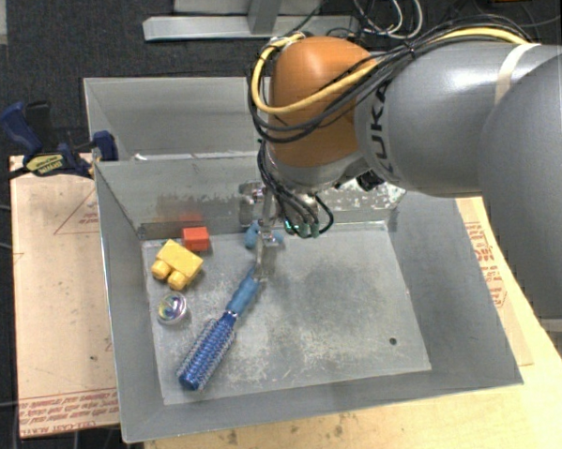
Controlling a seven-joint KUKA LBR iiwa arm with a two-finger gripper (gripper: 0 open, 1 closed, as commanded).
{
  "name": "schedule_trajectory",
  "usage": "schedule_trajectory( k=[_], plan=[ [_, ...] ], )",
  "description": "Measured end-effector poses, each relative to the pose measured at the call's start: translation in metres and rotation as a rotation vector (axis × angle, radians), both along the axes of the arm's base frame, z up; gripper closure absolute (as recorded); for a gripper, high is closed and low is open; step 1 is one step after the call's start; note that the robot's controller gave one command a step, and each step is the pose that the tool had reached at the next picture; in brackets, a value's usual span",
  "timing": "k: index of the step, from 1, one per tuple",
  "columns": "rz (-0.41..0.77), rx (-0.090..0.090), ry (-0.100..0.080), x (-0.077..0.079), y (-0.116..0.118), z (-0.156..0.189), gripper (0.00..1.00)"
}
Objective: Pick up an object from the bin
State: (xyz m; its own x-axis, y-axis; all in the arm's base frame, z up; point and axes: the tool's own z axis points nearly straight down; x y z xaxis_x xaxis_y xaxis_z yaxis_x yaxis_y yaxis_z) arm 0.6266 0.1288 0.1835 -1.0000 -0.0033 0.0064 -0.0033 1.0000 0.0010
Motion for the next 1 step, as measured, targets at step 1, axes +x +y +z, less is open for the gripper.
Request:
schedule_trajectory(
  k=[1],
  plan=[
    [0.215, 0.001, -0.006, -0.0061, 0.0311, -0.0229, 0.00]
  ],
)
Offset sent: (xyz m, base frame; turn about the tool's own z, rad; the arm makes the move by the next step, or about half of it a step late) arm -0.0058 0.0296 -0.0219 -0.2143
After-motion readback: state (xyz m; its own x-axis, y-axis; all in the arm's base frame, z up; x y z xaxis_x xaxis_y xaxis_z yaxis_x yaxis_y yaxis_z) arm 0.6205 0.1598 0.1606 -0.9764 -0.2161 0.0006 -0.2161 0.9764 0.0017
